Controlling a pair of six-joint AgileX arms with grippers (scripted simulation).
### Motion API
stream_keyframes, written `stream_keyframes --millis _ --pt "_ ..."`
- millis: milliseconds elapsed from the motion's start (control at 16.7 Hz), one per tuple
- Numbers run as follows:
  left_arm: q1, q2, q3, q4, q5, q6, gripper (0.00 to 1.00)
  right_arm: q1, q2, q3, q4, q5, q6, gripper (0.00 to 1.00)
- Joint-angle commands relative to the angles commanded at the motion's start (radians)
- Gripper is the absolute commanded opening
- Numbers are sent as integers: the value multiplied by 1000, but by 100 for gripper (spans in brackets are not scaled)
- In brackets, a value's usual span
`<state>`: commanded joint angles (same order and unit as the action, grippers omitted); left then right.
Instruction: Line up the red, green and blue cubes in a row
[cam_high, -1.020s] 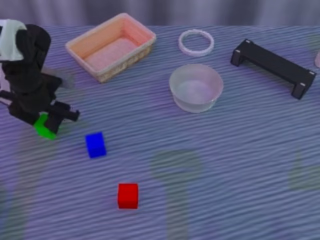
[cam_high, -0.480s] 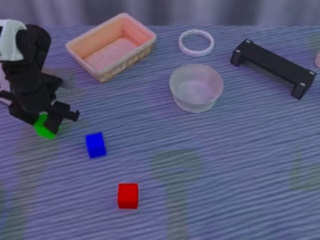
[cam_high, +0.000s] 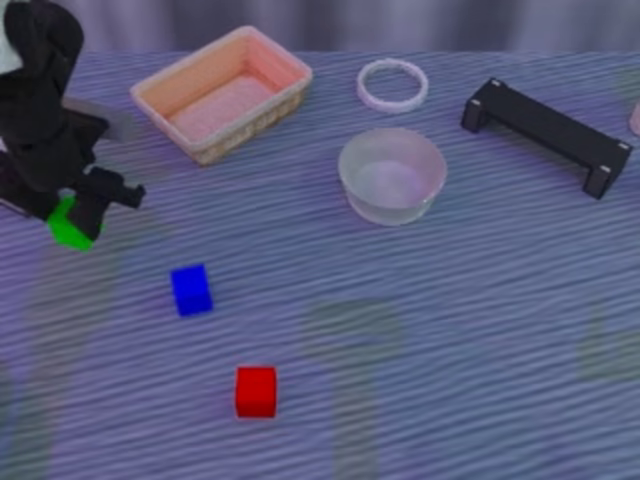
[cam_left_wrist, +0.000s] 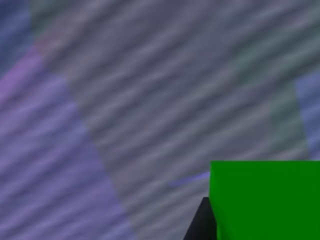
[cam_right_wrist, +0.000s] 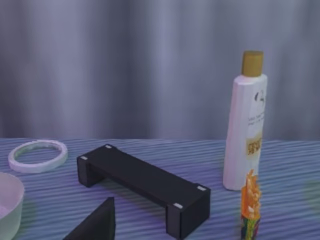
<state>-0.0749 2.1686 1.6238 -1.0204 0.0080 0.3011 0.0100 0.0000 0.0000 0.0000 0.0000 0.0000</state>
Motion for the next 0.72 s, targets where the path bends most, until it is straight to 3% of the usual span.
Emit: stream_keyframes --millis 480,720 --pt "-12 -21 26 -41 -1 -12 0 0 0 0 0 0 0 100" --pt "-130 -20 35 -52 -4 -156 0 0 0 0 0 0 0 100"
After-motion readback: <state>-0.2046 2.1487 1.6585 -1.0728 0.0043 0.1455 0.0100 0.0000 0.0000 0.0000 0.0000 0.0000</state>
